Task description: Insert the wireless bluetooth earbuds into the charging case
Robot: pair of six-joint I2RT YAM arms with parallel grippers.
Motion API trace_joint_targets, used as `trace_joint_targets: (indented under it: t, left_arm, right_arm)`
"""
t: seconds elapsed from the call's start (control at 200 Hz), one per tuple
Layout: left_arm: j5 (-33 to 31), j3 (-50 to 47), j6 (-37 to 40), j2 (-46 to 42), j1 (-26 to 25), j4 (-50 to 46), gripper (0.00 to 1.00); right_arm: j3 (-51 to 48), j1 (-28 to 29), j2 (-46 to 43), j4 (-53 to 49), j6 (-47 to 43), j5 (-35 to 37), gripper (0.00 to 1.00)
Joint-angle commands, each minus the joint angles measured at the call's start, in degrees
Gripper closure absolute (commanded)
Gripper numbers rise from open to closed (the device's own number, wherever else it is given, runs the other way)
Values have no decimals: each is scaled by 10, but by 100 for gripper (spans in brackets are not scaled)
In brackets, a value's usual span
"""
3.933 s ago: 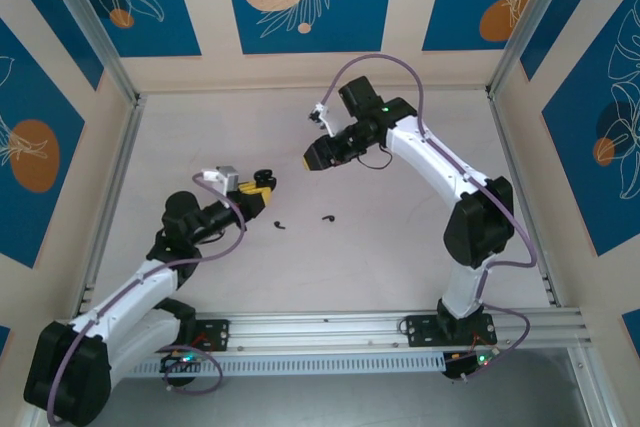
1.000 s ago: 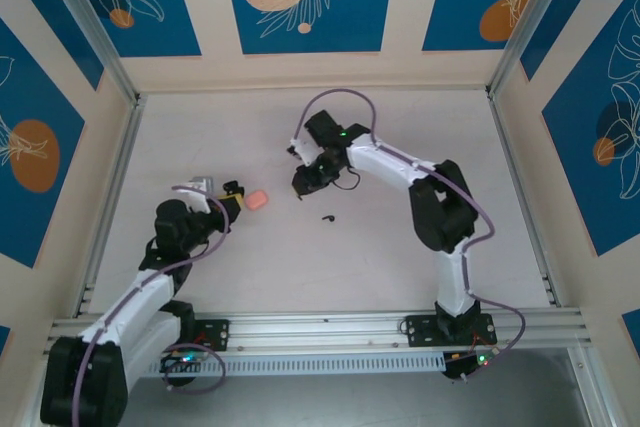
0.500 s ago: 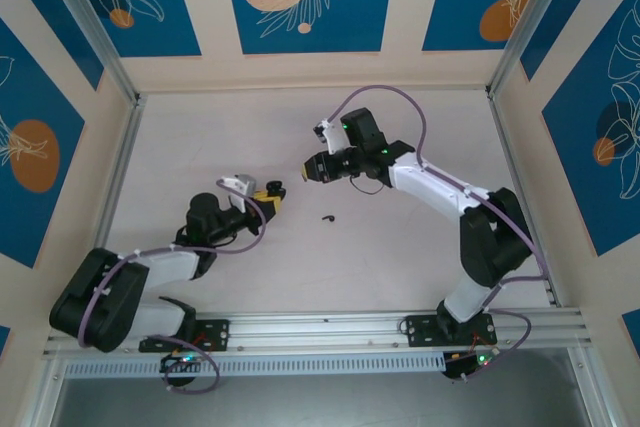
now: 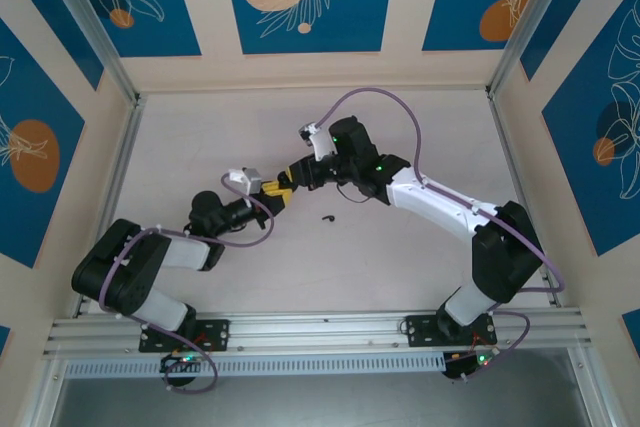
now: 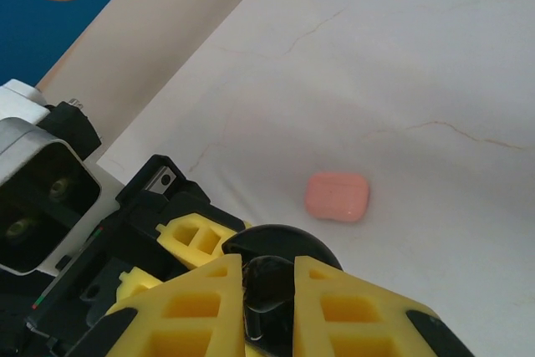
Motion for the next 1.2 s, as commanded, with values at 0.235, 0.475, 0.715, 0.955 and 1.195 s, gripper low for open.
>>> trace_joint_targets:
  t: [0.235,0.475,0.715,0.955,1.195]
  left_arm:
    - [-1,11,-12,-30,-7,46,100]
    - [-16,16,-23,-43,-7,46,100]
    - [-32,20,-35,-50,-8,46,100]
    - [-38,19,-36,-52,-7,46,100]
    - [-32,19,-36,-49,-7,46,100]
  right_arm:
    - [-16,7,-11,24,4,29,84]
    - [-35,15,-21,36,10,36,84]
    - [-43,23,-21,52,14,35,84]
    - [-54,25,-34,73,18,32,84]
    - [-55,27,-45,89,20,32,83]
